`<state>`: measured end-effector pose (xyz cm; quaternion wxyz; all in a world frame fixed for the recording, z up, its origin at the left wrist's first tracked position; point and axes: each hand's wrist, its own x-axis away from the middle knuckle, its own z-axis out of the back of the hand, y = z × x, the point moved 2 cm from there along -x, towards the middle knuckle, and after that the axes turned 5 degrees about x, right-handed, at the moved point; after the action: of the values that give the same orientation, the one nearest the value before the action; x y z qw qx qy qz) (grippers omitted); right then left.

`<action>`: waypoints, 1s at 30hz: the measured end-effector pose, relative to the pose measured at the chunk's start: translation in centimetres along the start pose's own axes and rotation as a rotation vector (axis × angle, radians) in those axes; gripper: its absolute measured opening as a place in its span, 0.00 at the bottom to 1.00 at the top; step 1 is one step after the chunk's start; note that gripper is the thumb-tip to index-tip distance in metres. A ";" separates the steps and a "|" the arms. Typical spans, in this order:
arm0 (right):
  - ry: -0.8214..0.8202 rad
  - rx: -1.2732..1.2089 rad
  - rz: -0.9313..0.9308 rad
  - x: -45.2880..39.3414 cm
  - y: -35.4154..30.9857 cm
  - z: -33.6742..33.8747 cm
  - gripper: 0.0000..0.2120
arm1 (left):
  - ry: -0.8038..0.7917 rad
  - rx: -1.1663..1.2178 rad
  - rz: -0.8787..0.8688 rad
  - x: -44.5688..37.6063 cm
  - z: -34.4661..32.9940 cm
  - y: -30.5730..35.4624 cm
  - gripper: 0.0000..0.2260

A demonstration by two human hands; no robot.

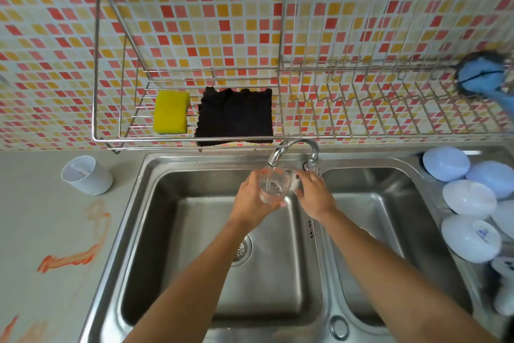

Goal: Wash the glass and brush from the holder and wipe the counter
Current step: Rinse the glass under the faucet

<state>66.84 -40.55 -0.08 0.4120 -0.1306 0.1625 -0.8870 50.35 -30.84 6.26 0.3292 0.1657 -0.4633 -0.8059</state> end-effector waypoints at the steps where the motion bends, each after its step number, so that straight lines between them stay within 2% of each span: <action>1: 0.002 -0.005 0.001 0.0 0.0 0.0 0.25 | -0.001 -0.003 0.000 0.0 -0.1 -0.1 0.39; 9: -0.009 -0.096 -0.016 -1.0 -0.3 0.5 0.16 | -0.018 -0.015 0.039 -0.1 -0.5 -0.6 0.37; 13: 0.092 -0.201 -0.074 -1.4 0.2 1.0 0.10 | -0.018 -0.010 0.034 -0.1 -0.4 -0.7 0.38; 17: 0.140 -0.228 -0.061 -1.3 0.9 1.6 0.12 | -0.020 -0.011 0.049 0.0 -0.4 -0.9 0.37; 22: 0.181 -0.286 -0.081 -1.5 1.5 1.4 0.08 | -0.019 -0.017 0.047 0.1 -0.6 -1.1 0.36; 27: 0.282 -0.434 -0.275 -1.5 2.0 1.7 0.08 | -0.011 0.005 0.041 0.3 -0.6 -1.0 0.33; 30: 0.384 -0.506 -0.305 0.2 1.5 1.7 0.10 | 0.051 0.104 0.072 0.2 -0.6 -0.5 0.34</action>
<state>68.35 -41.90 0.91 0.1912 -0.0822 0.4304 -0.8783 50.35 -31.22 5.52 0.3605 0.1862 -0.5015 -0.7641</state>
